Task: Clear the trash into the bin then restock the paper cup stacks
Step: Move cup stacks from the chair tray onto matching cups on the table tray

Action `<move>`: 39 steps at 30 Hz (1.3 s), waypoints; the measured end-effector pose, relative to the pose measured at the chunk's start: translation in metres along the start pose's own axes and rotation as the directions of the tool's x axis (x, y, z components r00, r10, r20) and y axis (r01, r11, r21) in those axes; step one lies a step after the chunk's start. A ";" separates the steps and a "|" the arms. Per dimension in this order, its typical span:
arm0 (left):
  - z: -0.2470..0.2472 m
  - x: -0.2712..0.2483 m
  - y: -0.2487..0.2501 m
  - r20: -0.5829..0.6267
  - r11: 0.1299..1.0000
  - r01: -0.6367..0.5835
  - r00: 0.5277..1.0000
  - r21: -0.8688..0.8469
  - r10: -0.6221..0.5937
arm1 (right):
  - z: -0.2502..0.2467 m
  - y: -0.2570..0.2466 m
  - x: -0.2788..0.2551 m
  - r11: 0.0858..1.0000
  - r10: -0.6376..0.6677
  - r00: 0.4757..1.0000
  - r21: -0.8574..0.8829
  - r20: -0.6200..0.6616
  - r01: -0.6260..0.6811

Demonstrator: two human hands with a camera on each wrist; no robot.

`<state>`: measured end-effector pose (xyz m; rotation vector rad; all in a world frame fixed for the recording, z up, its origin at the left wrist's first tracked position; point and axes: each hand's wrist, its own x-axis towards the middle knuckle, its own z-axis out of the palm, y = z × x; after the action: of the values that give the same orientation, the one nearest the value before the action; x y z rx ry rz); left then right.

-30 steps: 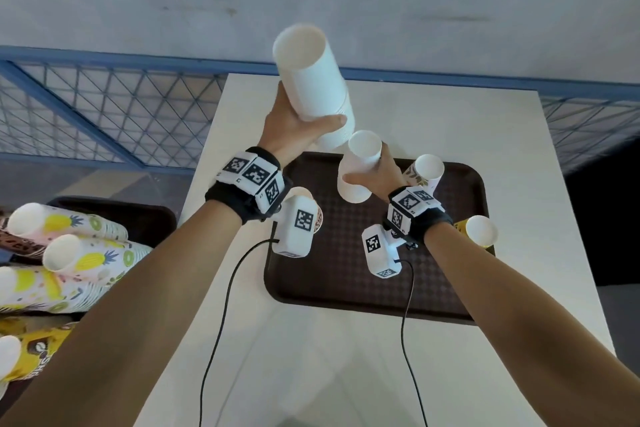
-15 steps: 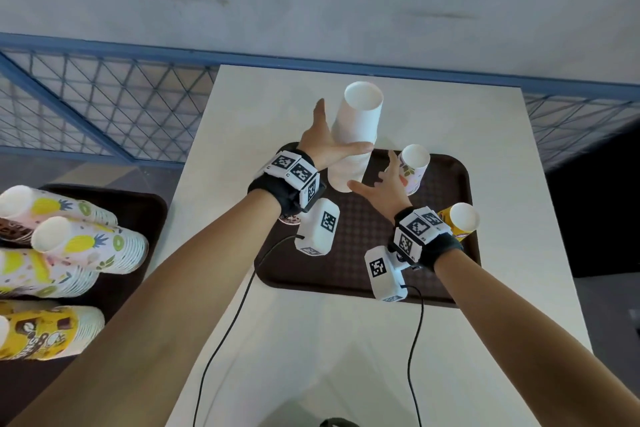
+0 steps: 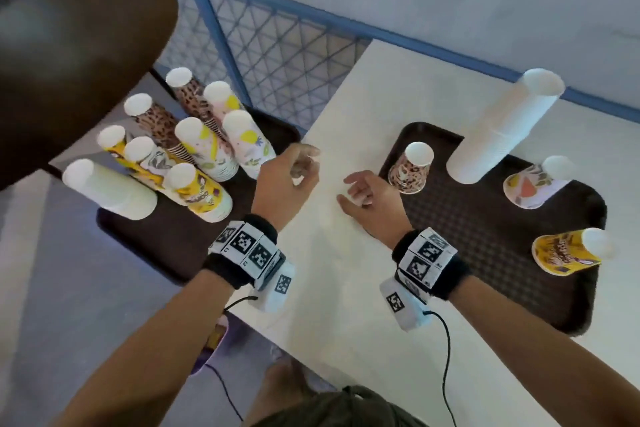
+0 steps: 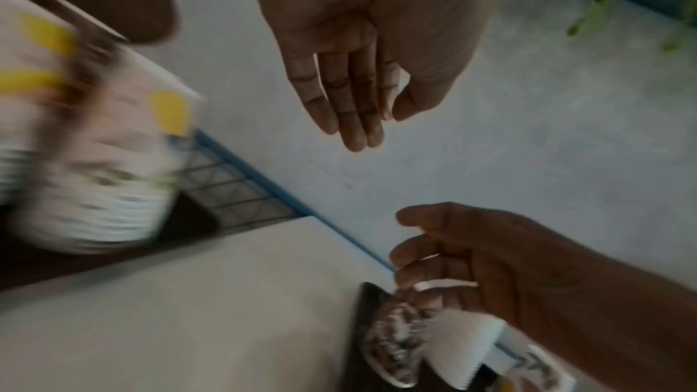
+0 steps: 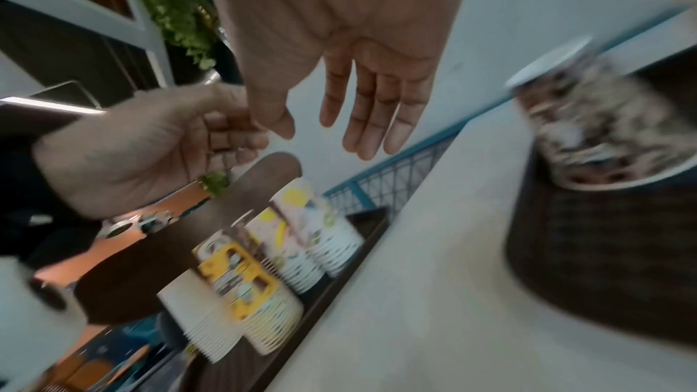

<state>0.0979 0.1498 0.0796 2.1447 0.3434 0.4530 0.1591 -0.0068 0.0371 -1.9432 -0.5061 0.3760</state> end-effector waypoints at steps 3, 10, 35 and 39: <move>-0.060 -0.033 -0.051 -0.193 0.989 0.134 0.974 0.062 -0.120 | 0.058 -0.020 0.001 0.999 -0.012 0.989 0.032 0.150 0.007; -0.192 -0.073 -0.144 -0.531 0.924 0.380 0.776 -0.037 -0.340 | 0.182 -0.055 0.016 0.998 0.057 0.969 -0.022 0.240 -0.053; -0.226 -0.061 -0.236 0.102 0.839 0.536 0.843 -0.094 -0.528 | 0.270 -0.059 0.046 0.968 0.192 0.974 -0.139 -0.118 -0.208; -0.203 -0.070 -0.238 0.186 0.798 0.580 0.812 -0.162 -0.553 | 0.277 -0.047 0.051 0.948 0.307 0.948 -0.065 -0.080 -0.312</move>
<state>-0.0724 0.4025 -0.0203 1.7362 0.8008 -0.0038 0.0629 0.2528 -0.0342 -2.1074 -0.1698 0.4931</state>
